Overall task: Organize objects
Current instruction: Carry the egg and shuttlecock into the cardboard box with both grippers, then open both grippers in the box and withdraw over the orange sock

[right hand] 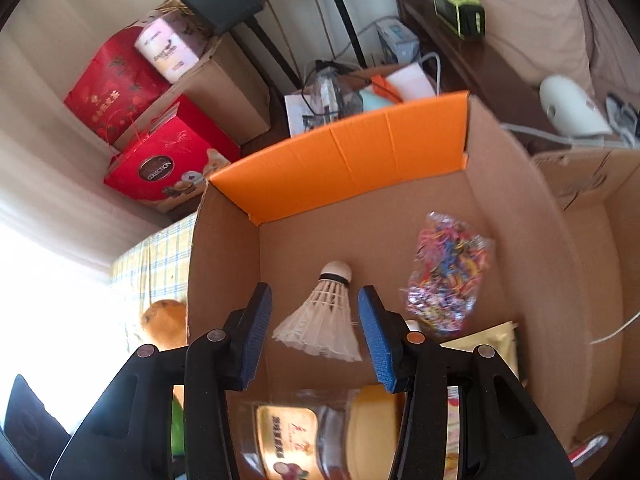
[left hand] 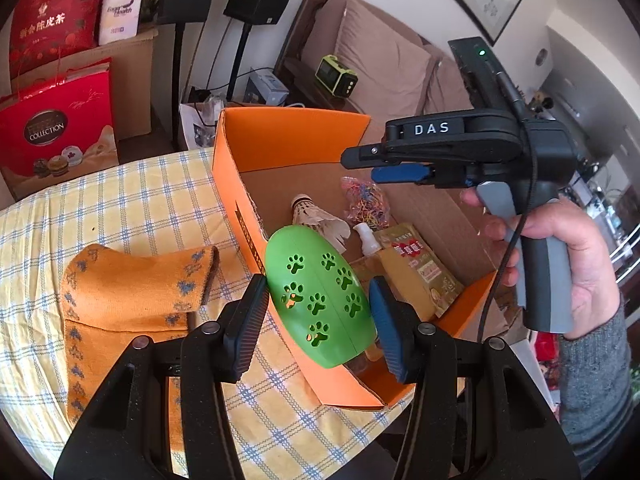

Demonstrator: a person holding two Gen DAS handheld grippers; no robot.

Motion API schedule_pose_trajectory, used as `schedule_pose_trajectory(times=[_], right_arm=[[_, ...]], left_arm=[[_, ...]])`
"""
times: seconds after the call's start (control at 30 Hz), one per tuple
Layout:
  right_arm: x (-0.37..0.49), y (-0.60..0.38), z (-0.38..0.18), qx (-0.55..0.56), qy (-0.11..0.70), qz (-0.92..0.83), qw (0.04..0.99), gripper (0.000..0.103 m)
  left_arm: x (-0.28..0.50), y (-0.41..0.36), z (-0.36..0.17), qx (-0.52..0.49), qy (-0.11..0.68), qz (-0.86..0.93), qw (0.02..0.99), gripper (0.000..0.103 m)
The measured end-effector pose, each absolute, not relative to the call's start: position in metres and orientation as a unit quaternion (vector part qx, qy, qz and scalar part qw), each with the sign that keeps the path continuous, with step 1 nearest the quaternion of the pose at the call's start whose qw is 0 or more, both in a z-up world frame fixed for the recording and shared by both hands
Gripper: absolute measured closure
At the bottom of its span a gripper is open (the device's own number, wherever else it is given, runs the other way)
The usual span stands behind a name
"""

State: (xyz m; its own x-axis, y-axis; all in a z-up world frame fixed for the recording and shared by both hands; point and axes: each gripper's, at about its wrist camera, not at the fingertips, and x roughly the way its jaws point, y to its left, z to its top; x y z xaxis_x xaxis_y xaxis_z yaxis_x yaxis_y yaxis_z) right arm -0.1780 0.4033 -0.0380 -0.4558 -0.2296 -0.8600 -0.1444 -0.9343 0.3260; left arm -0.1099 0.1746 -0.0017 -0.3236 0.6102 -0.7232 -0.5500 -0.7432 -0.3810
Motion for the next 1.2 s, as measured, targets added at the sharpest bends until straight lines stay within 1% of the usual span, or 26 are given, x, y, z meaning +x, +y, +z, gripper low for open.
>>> schedule_pose_trajectory(times=[0.1,0.2,0.3,0.67,0.73,0.83,1.03,1.2], right_arm=[[-0.166,0.404,-0.026,0.51,-0.151,-0.846,0.022,0.055],[-0.151,0.407,-0.016,0.499,-0.128,-0.857,0.021,0.052],[-0.136,0.412,-0.01,0.49,-0.116,-0.864,0.015,0.052],[-0.087,0.445,0.0,0.463,-0.129,-0.877,0.0,0.051],[-0.082,0.453,0.002,0.459,-0.131,-0.879,-0.004,0.049],[-0.074,0.466,0.004,0.455,-0.147,-0.878,-0.009,0.047],[-0.061,0.487,0.003,0.448,-0.163,-0.879,-0.02,0.047],[-0.054,0.5,-0.002,0.447,-0.175,-0.877,-0.027,0.047]], left_arm=[[-0.108,0.183,-0.002,-0.459,-0.026,0.81,0.364,0.054],[-0.104,0.196,-0.002,-0.46,-0.019,0.805,0.375,0.054],[-0.1,0.212,-0.004,-0.462,-0.013,0.799,0.385,0.054],[-0.084,0.282,-0.012,-0.464,0.019,0.78,0.421,0.054],[-0.084,0.295,-0.014,-0.464,0.026,0.779,0.421,0.054],[-0.086,0.311,-0.019,-0.476,0.02,0.773,0.418,0.054],[-0.092,0.339,-0.032,-0.497,0.015,0.765,0.409,0.054],[-0.095,0.347,-0.044,-0.515,0.016,0.755,0.406,0.052]])
